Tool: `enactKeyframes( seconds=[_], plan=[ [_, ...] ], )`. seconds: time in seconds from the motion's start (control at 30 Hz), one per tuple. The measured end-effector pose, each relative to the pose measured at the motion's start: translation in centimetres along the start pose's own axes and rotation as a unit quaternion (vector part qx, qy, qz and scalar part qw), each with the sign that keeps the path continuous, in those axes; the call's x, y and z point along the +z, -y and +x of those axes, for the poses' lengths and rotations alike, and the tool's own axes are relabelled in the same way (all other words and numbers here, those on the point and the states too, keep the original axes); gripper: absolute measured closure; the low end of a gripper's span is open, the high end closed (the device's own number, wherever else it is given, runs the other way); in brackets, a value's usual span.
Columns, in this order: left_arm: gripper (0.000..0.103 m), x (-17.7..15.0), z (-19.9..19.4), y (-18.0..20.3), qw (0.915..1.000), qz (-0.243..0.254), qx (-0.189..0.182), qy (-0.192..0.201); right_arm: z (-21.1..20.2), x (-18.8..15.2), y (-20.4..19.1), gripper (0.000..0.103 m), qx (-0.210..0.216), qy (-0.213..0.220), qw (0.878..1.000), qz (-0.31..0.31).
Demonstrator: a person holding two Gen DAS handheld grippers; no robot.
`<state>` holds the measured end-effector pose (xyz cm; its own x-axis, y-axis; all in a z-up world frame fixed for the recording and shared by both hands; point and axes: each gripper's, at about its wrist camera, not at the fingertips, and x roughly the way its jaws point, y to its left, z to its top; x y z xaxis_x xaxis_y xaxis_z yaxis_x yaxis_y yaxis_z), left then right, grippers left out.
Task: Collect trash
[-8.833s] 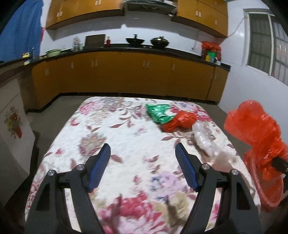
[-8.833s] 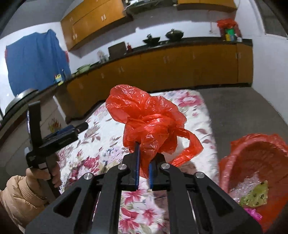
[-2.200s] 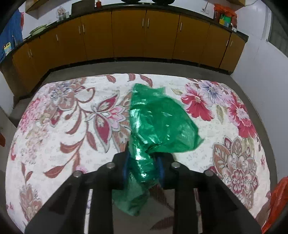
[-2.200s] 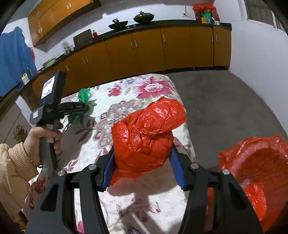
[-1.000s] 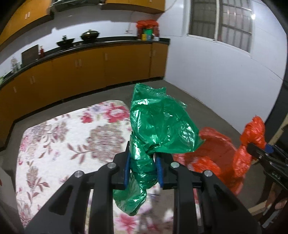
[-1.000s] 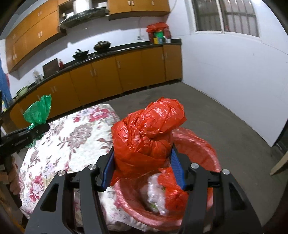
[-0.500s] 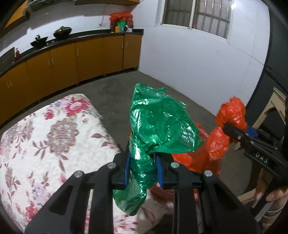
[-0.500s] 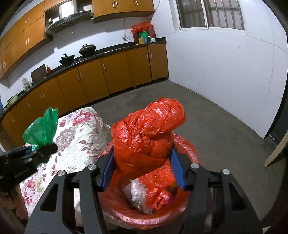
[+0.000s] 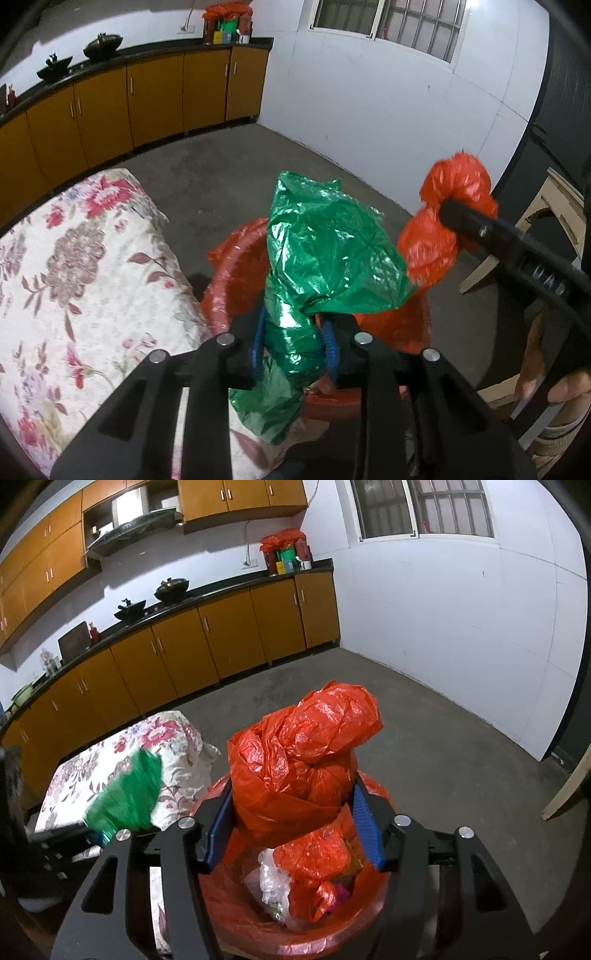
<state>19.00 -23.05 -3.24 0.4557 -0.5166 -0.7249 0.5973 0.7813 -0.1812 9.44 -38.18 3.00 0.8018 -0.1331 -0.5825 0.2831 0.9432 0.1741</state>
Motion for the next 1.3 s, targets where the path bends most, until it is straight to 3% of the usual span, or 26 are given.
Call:
enactKeyframes(
  seconds=[0.13,0.33,0.4,0.47,0.5,0.6,0.73,1.0,1.3],
  plan=[
    [0.063,-0.6,1.4,0.0,0.9998,-0.009,-0.007,-0.017,0.2,0.4,0.2,0.035,0.006,0.004,1.000,-0.003],
    [0.057,-1.6,2.2,-0.8,0.9994,-0.017,0.000,-0.031,-0.4,0.1,0.9,0.029,0.007,0.005,1.000,0.006],
    [0.055,-1.8,1.7,-1.2,0.9993,-0.022,0.005,-0.029,-1.2,-0.1,0.8,0.020,0.000,0.016,1.000,0.001],
    [0.048,-2.1,0.2,-1.5,0.9996,-0.020,0.019,-0.007,-2.8,-0.4,0.3,0.006,-0.015,0.044,0.999,-0.017],
    [0.038,-2.2,-0.4,-1.7,0.9995,-0.018,0.026,0.004,-3.7,-0.7,-0.1,0.002,-0.024,0.061,0.997,-0.027],
    [0.016,-2.9,-3.6,-2.1,0.9966,-0.013,0.059,0.057,-6.3,-1.6,-1.6,0.002,-0.065,0.108,0.990,-0.057],
    [0.005,-4.1,-8.4,-2.6,0.9872,-0.021,0.106,0.118,-9.0,-2.9,-2.8,0.002,-0.075,0.145,0.984,-0.072],
    [0.004,-8.3,-15.1,-3.6,0.9626,-0.036,0.201,0.178,-11.7,-5.6,-5.0,0.002,-0.096,0.131,0.984,-0.069],
    [0.004,-12.3,-19.4,-3.6,0.9444,-0.051,0.254,0.203,-12.7,-9.1,-8.8,0.002,-0.075,0.121,0.985,-0.093]
  ],
)
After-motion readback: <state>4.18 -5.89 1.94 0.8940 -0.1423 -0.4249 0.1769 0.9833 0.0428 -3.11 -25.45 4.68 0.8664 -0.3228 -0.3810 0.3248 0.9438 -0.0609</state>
